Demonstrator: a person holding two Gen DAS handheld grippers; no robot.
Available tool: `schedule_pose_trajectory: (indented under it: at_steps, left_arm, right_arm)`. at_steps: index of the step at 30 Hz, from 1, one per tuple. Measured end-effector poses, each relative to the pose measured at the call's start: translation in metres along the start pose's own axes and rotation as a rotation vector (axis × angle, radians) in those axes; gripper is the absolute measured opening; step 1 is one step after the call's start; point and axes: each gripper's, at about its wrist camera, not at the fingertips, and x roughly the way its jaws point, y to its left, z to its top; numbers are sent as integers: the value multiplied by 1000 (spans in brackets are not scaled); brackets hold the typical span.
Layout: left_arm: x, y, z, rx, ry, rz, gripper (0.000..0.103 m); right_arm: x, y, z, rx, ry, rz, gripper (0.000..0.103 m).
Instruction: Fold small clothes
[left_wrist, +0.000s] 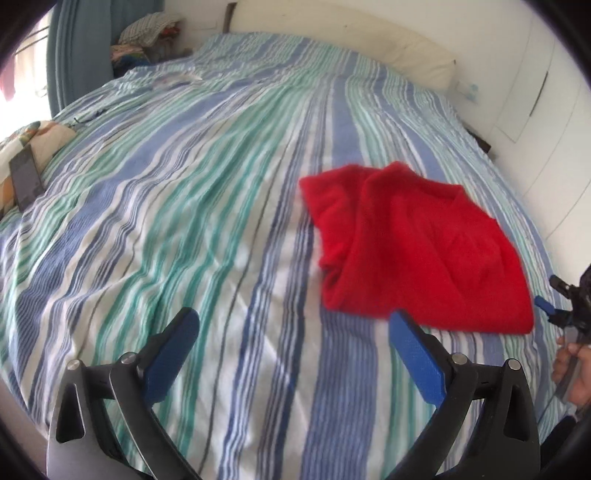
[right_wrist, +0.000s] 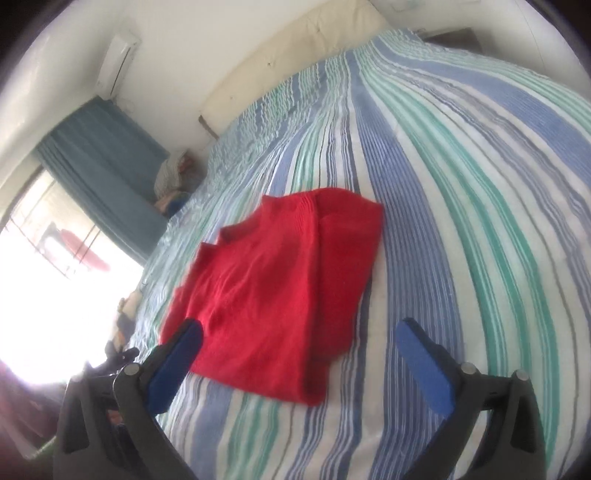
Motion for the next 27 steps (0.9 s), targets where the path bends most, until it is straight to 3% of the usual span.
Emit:
schedule_pose_trajectory:
  at_steps: [2,3,5,6,7,9,13,17,21,23,24,25,27]
  left_arm:
    - [-7,-12,-18,-23,-2,-53,102]
    - [-6,-16,-27,-36,10,-72,102]
    - [5,-15,-42,-56,48,-72,102]
    - [11,-13,-48,-61,66,-48,102]
    - [14,-10,-55,-64,71,-22,102]
    - [16,1,-66,-65,50,22,102]
    - [7,25,-55,-136,-29,68,102]
    - [-9,42,-41,-139,-143,152,102]
    - [-6,66,-44,-204,-113,176,102]
    - [-5,74,-47,-238,-105,173,102]
    - [-6,77,-48,-245,-106,180,102]
    - [-6,79,-48,-250,-109,188,102]
    - [-9,81,-48,-261,-117,190,102]
  right_arm:
    - [32,-6,13,43,56,-54,100]
    - [48,-13,16,87,91,-64,93]
    - [74,-20,15,156,144,-41,68]
    - [80,-17,15,153,149,-46,30]
    - [84,-14,16,167,158,-61,11]
    - [77,0,21,191,110,-95,11]
    - [64,74,45,91,63,-16,11]
    - [99,169,57,-46,147,67,11]
    - [166,239,45,-170,241,61,11]
    - [198,257,27,-191,272,71,18]
    - [212,263,19,-189,296,88,29]
    - [224,265,11,-170,334,122,48]
    - [235,267,1,-108,373,182,62]
